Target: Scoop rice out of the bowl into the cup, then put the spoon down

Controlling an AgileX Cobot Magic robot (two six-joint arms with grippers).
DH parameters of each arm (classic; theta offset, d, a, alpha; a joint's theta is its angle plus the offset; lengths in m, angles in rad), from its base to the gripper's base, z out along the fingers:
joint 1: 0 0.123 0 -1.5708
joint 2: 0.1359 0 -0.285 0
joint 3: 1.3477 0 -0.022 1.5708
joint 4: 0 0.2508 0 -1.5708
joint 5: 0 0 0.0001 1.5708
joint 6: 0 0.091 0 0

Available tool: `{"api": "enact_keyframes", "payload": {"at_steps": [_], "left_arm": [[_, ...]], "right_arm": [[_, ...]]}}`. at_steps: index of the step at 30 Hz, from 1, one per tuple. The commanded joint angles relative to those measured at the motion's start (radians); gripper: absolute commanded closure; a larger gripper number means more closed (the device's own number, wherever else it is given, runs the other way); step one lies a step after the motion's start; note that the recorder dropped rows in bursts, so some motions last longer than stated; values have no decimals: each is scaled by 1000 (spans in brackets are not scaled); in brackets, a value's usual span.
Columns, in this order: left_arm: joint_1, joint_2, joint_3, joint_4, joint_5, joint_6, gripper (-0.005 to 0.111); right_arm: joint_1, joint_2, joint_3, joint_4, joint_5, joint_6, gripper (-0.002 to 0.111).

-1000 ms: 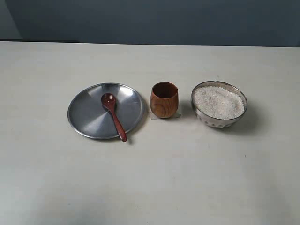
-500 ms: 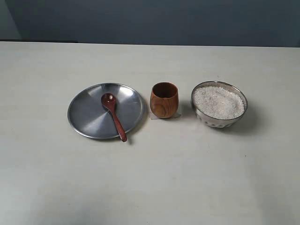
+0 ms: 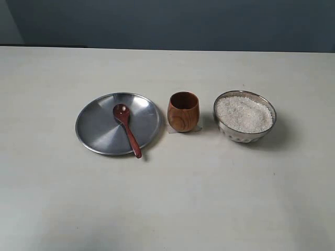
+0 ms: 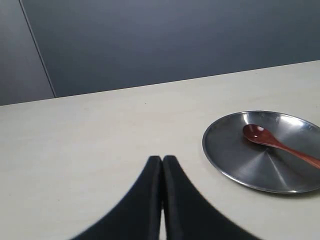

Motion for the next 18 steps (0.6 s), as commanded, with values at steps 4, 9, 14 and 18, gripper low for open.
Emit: {"api": "enact_keyframes", "payload": {"at_steps": [4, 9, 14, 18], "left_arm": [[-2, -5, 5, -3, 4, -4, 106], [-2, -5, 5, -3, 4, -4, 106], [-2, -5, 5, -3, 4, -4, 106], [-2, -5, 5, -3, 4, -4, 106]], "right_arm": [[-6, -7, 4, 1, -44, -1, 109], [-6, -7, 4, 133, -53, -101, 109], [-6, -7, -8, 521, -70, -459, 109], [-6, -7, -8, 778, -89, -788, 109]]}}
